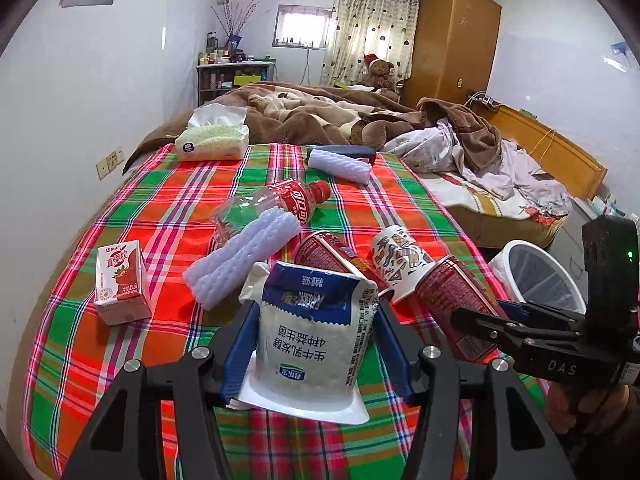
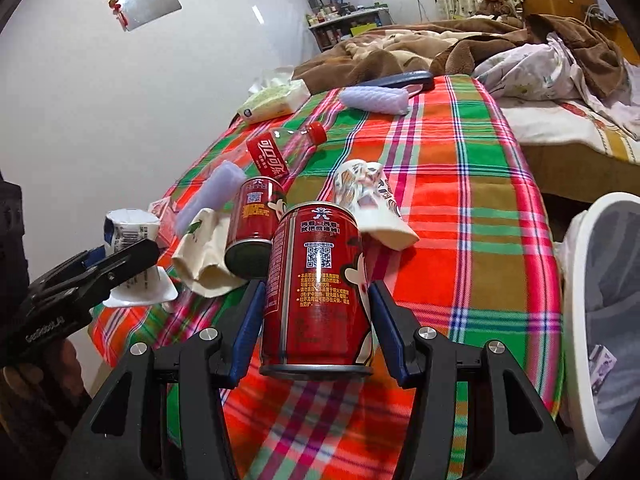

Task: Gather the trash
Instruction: 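Carry the pouch and red can over the bin and release both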

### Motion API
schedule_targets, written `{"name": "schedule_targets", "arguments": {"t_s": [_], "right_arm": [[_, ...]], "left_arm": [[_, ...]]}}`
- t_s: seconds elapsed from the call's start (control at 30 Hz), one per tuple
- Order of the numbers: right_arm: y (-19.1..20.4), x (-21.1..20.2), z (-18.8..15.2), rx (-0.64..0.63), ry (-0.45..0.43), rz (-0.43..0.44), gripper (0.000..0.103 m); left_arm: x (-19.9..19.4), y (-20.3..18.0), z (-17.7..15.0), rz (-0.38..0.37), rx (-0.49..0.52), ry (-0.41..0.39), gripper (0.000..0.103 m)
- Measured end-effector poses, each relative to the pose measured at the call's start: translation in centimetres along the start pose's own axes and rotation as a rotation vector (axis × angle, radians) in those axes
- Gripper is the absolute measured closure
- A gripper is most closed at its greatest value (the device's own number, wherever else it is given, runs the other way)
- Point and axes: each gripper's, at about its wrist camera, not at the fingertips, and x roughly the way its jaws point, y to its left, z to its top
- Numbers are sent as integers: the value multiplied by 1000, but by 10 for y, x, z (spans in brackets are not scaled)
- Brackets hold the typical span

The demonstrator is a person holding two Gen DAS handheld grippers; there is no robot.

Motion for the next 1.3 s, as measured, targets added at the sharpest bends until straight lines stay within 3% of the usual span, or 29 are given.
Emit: {"name": "schedule_targets", "arguments": {"t_s": [0.37,0.6,1.17,1.3], "right_arm": [[-14,-41,0,17,-101,-25,49],[-33,-66,-1,36,-152,-116,49],[-104,-119,-13,176,-235,-336,49],[-119,-121,-15,186,-233,-439,49]], "left_arm": [[-18,-32,11,-58,39,-40,45],[-12,-78,19,-128,105,-47,45],[33,-206,24,-327,259,25,45],[45,-230,23,-358,297,39,45]]}}
